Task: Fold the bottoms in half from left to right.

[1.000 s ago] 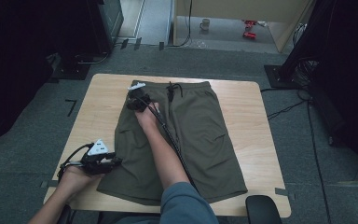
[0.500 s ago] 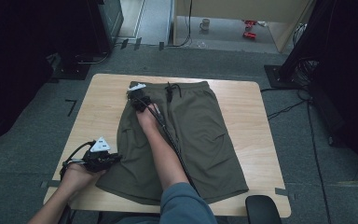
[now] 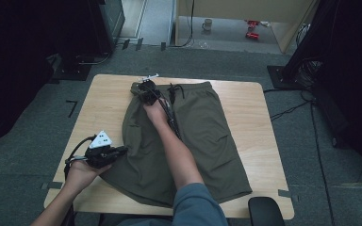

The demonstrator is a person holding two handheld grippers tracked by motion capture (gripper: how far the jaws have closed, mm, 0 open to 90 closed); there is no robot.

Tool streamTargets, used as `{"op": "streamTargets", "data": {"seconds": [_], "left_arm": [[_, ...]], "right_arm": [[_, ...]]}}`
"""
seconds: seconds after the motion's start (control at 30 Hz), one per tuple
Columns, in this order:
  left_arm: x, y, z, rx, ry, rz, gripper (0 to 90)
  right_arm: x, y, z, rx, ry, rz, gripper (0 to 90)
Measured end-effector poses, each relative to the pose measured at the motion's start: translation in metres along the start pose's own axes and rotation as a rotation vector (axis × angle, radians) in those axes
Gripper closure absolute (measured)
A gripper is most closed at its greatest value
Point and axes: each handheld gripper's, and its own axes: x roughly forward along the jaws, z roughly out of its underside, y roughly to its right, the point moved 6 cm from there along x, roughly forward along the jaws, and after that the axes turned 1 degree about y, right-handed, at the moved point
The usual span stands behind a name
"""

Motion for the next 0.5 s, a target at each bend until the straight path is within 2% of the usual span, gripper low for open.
{"op": "streamTargets", "data": {"seconds": [0.07,0.1,0.17,0.2,0.23,0.27,0.4,0.47,0.5], "left_arm": [[-0.003,0.013,-0.015,0.032,0.028,0.017,88.7],[-0.003,0.013,-0.015,0.032,0.028,0.017,88.6],[-0.004,0.021,-0.026,0.045,0.041,0.03,88.5],[-0.004,0.031,-0.036,0.068,0.057,0.044,88.5],[-0.004,0.031,-0.036,0.068,0.057,0.044,88.5],[-0.002,0.039,-0.045,0.09,0.06,0.059,88.4],[0.005,0.051,-0.056,0.111,0.071,0.079,88.4],[0.011,0.059,-0.061,0.123,0.074,0.096,88.3],[0.013,0.063,-0.064,0.132,0.075,0.102,88.3]], "right_arm": [[-0.014,0.002,-0.006,-0.006,0.011,-0.007,87.4],[-0.014,0.002,-0.006,-0.006,0.011,-0.007,87.4],[-0.028,0.005,-0.011,-0.001,0.027,-0.023,87.4],[-0.033,0.006,-0.013,0.002,0.035,-0.031,87.3],[-0.033,0.006,-0.013,0.002,0.035,-0.031,87.3],[-0.043,0.01,-0.017,0.002,0.048,-0.034,87.4],[-0.058,0.017,-0.019,-0.004,0.051,-0.035,87.3],[-0.068,0.024,-0.02,-0.004,0.06,-0.03,87.2],[-0.079,0.032,-0.02,0.001,0.069,-0.027,87.0]]}}
